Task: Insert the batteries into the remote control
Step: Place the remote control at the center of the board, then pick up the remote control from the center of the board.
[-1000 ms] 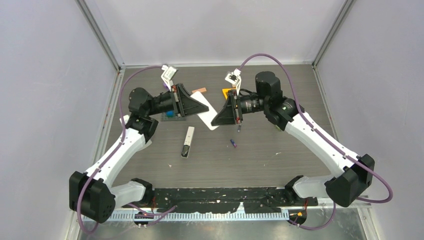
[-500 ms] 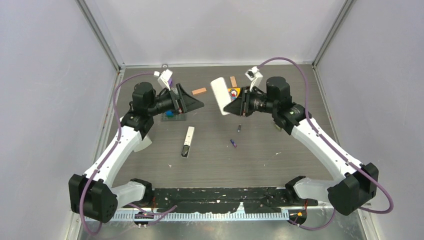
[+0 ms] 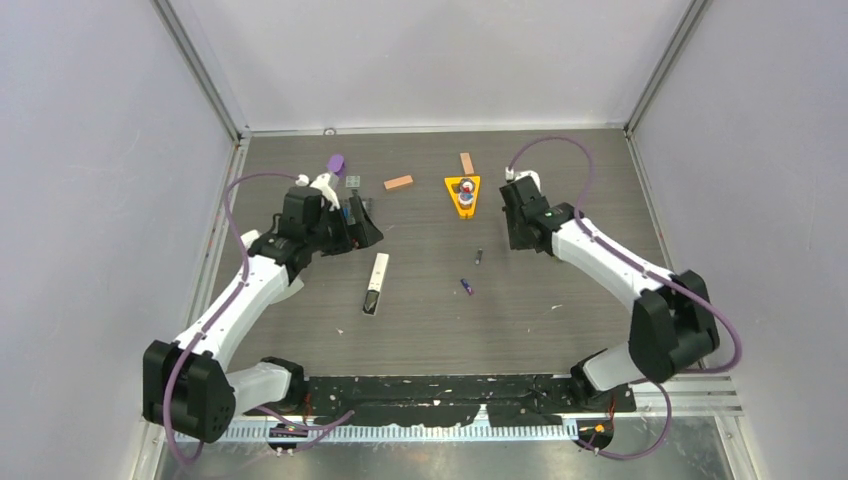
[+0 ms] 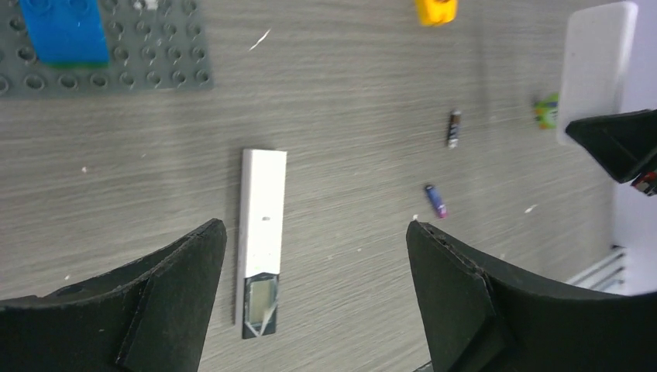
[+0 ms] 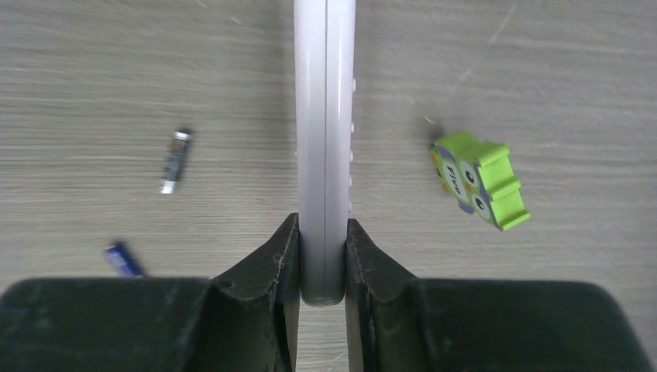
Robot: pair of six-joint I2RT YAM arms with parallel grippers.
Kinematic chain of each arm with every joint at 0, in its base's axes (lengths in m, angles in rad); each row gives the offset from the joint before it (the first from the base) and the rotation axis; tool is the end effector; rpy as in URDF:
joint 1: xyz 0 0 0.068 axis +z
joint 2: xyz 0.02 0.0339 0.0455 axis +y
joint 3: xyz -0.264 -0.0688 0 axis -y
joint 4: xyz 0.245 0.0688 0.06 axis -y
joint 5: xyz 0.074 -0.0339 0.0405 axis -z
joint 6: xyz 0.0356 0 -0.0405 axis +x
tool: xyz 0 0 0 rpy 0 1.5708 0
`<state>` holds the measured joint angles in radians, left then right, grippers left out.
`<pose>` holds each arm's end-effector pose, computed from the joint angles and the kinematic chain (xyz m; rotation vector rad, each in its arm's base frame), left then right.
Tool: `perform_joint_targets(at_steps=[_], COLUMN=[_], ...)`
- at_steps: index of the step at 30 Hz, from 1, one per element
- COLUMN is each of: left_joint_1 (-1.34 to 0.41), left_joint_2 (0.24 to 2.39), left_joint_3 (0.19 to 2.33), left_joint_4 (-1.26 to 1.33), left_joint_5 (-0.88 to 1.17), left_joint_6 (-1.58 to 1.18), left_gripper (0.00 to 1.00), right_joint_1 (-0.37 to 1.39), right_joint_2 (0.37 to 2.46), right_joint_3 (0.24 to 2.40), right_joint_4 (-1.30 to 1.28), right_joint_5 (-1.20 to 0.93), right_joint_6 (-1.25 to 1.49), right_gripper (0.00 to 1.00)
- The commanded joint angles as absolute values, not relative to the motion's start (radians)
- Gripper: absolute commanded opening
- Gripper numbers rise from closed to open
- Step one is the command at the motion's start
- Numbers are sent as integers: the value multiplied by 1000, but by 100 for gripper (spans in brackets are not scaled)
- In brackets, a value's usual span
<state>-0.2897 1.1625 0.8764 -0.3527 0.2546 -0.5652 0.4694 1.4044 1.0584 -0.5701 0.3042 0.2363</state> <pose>0.2411 -0.0812 0.2796 -0.1681 2.2845 -0.7429 0.2660 0.1230 0.2616 -0.1568 2.4252 -0.0643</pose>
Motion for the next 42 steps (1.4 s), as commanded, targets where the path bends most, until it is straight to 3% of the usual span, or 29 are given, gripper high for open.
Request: perform_joint_targets(at_steps=[1,14,16,21,29,34,42], left_joint_1=[-332,-414,-420,-446,-460,-487,-579], left_joint_2=[1211,1378,1387,1437,1496,1524,1568], left_joint_3=[858,859,852,868,865,856,848], left_joint_4=[-365,-413,-412,-452,-463,-419,-359], left_joint_5=[124,-48,-45,-76,-66,-51,-149], left_joint_6=[-504,-548,-547,-537,-533,-518,-486], left_gripper=[86,83,83,83,83,80,55], right_joint_1=[474,489,491,491,490,485,476], right_joint_2=[1492,1753,1783,1801,1724,1626,1560], right_joint_3=[1059,1076,1081,1105,1173,1221,1258], right_joint_4=[-579,-562,-564,-571,-624,-648,-639], right_joint_5=[496,647,634,577,440,317,176], right_joint_6=[230,211,221,244,245,265,309], right_gripper=[5,6,14,45,67,73,75])
